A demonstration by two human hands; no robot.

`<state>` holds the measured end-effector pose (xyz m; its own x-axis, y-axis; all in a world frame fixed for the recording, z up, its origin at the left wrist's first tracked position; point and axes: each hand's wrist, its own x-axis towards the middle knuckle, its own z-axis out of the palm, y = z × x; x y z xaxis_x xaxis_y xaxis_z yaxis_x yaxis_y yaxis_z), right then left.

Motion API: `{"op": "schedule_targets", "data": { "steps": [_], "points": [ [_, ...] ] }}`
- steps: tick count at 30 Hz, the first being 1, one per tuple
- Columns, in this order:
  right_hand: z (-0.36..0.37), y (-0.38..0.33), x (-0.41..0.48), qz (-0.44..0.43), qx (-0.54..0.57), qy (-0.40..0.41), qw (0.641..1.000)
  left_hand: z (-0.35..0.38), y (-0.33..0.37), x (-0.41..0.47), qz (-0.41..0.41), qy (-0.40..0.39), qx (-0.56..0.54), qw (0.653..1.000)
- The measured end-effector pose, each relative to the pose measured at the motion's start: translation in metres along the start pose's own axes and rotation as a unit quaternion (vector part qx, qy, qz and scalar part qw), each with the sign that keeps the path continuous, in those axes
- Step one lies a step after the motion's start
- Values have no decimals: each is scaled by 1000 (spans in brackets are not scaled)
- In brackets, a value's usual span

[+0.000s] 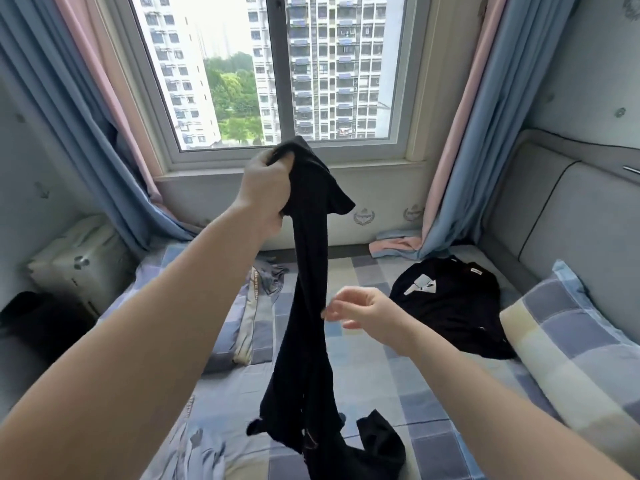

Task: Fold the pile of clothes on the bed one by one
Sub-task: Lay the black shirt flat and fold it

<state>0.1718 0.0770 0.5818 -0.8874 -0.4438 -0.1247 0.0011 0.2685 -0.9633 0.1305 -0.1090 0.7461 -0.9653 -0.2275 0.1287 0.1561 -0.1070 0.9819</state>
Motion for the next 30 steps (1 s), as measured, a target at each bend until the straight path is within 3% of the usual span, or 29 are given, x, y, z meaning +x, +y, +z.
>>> {"op": "schedule_targets", "data": {
  "steps": [3, 6, 12, 15, 17, 21, 25, 27, 30],
  "points": [
    [17, -8, 16, -29, 0, 39, 999, -4, -8, -3, -22, -2, -12, 1000],
    [44, -2, 33, 1, 9, -1, 1000, -7, -13, -7, -43, -20, -43, 998],
    [64, 35, 33, 89, -89, -38, 991, -31, -2, -3, -60, -9, -57, 997],
    [60, 28, 28, 62, -60, 11, 996, -47, -8, -1, -38, 27, 0, 999],
    [51, 12, 24, 30, -32, 39, 998, -62, -15, 2, -6, 47, 98, 994],
    [23, -41, 18, -73, 58, 120, 988, -81, -38, -15, -57, -87, 271, 957],
    [5, -96, 26, -121, 121, 173, 970, -70, -60, -48, -135, -275, 306, 901],
    [1, -119, 29, -134, 126, 185, 965, -59, -71, -55, -112, -275, 272, 915],
    [-8, -141, 32, -144, 131, 207, 959, -50, -73, -56, -47, -197, 226, 953]
  ]
}}
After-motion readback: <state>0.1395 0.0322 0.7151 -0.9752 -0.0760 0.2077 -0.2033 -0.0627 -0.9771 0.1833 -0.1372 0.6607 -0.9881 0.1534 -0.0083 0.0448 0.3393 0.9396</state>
